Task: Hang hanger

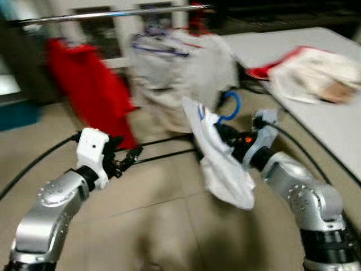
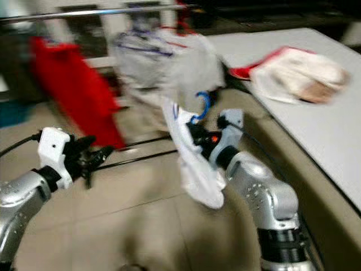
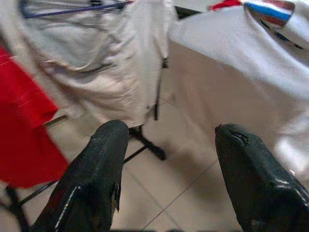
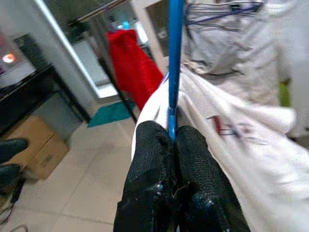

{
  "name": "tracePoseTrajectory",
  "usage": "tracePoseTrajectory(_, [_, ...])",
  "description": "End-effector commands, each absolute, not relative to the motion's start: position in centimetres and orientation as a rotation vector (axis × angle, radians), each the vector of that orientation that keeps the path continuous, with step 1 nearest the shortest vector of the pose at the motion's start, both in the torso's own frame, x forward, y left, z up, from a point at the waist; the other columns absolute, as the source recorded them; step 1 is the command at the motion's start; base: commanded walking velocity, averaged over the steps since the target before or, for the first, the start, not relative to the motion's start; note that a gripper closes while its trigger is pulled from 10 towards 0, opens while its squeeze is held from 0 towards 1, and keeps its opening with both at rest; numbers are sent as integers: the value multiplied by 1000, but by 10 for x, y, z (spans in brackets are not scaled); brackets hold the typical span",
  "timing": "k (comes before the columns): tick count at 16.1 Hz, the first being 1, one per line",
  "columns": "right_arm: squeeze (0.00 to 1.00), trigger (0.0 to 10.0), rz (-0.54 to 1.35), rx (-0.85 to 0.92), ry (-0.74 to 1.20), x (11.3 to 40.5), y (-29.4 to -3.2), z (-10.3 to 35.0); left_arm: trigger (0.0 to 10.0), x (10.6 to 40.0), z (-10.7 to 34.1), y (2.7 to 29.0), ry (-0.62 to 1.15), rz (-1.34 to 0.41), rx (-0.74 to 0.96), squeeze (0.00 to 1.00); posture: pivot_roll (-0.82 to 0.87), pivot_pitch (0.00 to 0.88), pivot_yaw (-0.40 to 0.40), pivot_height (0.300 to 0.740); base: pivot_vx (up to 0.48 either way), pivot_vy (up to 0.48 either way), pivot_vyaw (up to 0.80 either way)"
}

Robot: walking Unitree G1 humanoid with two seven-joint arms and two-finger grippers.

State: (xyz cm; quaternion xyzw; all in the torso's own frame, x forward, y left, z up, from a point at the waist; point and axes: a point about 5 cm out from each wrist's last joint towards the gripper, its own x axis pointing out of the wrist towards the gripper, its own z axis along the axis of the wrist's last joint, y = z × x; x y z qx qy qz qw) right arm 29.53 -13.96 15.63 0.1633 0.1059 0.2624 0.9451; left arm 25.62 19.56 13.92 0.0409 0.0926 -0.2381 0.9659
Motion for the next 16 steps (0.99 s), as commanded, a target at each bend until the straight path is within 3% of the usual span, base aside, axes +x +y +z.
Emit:
tracePoseTrajectory(1, [0,10000,542,327,161,300,-142,167,10000,258,140,193,182,-495,88,0,-17,18,17,740,0,0,800])
tracePoseTrajectory(3, [0,10000,574,319,128,303,-137,175,10000,262,141,183,166,-519,67,0,-22,18,9,740,0,0,800])
tracePoseTrajectory(8, [0,10000,573,332,103,309,-132,180,10000,263,136,168,168,-572,25,0,-21,22,-3,740,0,0,0])
tracePoseTrajectory(9, [0,10000,550,358,101,312,-131,182,10000,265,135,159,169,-632,-52,0,-25,25,-6,740,0,0,0])
tracePoseTrajectory(10, [0,10000,537,385,103,315,-127,184,10000,269,137,147,137,-700,-108,1000,-29,29,-7,740,0,0,0])
tracePoseTrajectory(15, [0,10000,554,440,115,319,-109,191,10000,284,133,122,132,-858,-95,1000,-43,31,-15,740,0,0,0])
tracePoseTrajectory(16, [0,10000,557,456,114,320,-105,194,10000,289,129,123,156,-836,-121,655,-46,30,-13,740,0,0,0])
